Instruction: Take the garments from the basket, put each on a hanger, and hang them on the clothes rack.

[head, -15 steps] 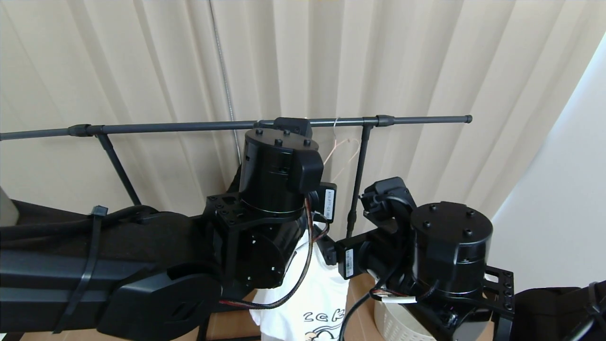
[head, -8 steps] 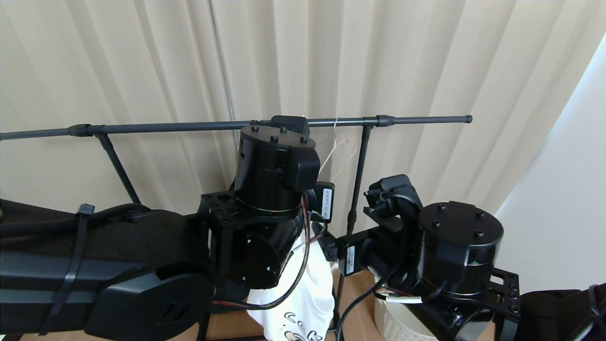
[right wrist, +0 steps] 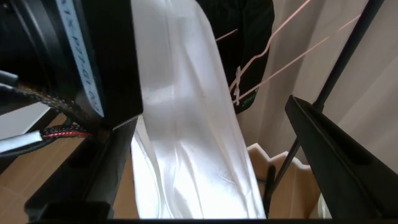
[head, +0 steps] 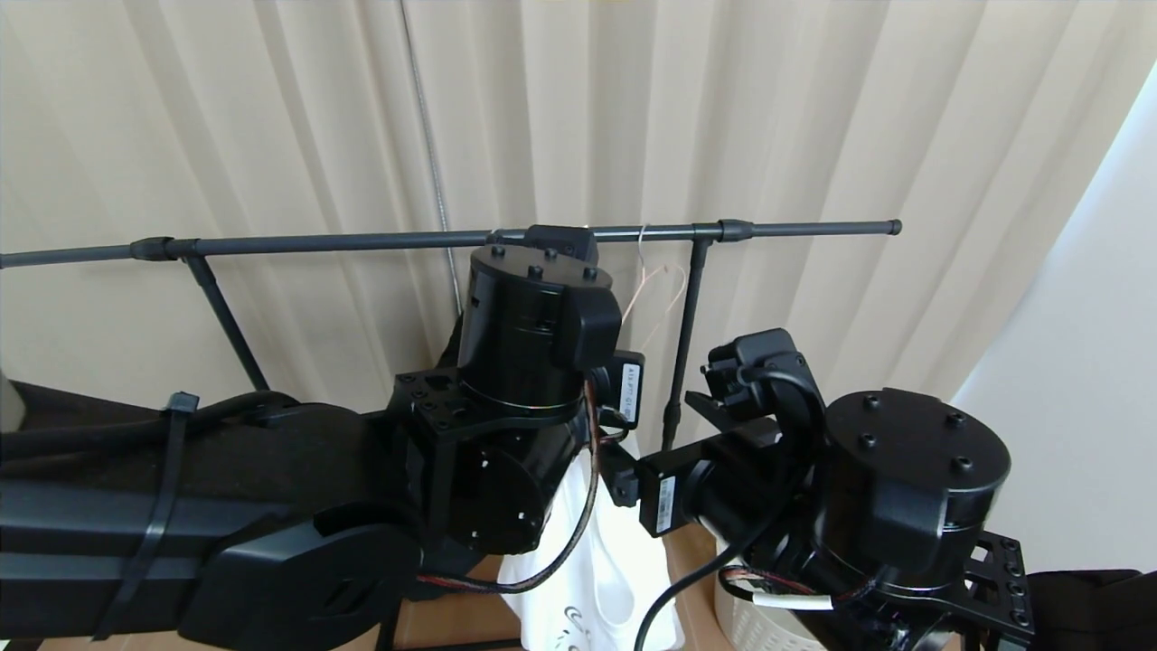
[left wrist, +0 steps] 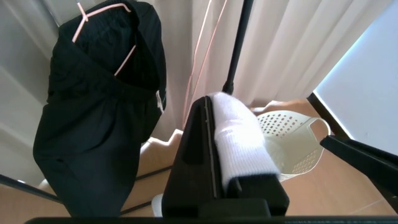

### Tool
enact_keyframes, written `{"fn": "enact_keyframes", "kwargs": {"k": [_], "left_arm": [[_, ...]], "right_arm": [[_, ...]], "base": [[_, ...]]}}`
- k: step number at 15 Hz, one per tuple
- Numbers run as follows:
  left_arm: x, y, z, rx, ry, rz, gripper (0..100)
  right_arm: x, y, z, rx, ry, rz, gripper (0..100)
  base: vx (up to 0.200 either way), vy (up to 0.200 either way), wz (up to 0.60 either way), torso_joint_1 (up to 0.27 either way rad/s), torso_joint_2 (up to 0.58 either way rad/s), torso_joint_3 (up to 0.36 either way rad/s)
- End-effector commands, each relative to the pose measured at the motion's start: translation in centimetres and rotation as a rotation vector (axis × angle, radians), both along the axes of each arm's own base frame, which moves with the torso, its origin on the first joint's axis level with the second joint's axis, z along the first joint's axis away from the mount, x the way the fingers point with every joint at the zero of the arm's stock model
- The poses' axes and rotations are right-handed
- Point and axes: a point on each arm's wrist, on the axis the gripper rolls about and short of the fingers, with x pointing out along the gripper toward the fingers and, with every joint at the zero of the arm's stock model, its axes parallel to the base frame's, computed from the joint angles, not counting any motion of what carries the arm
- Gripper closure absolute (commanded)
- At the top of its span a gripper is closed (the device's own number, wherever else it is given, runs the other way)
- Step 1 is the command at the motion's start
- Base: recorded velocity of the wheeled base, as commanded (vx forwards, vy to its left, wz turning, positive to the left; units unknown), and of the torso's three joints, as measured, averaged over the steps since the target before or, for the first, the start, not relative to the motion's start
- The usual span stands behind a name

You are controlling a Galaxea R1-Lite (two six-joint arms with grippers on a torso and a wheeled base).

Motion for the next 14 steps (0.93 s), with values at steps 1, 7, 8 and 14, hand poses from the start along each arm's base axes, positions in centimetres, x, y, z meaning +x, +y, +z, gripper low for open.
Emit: {"fn": "enact_keyframes", "kwargs": {"k": [1,7,8,14], "left_arm": [[-0.2,-0.4,-0.2,0.003,0.002,-0.011,100],[-0.6,0.1,0.5,-0.007,-0.005,-0.011,100],[-0.7,0.2,0.6,-0.009,-0.008,-0.012,100],[-1.3,1.0,0.9,0.010,0.004,-0.010,100]], "right_arm": [[0.0,0.2,0.2,0.007,-0.004,0.002,0],[2.8,-0.8,-0.8,-0.019,0.009,-0.089,0],[3.0,-0.9,-0.9,-0.023,0.010,-0.098,0],[3.6,-2.6,-1.0,-0.109,-0.012,-0.130,0]], "base": [[0.000,0.000,0.00,0.000,0.00,0.000],[0.000,0.000,0.00,0.000,0.00,0.000],[0.000,0.000,0.00,0.000,0.00,0.000],[0.000,0.000,0.00,0.000,0.00,0.000]]}}
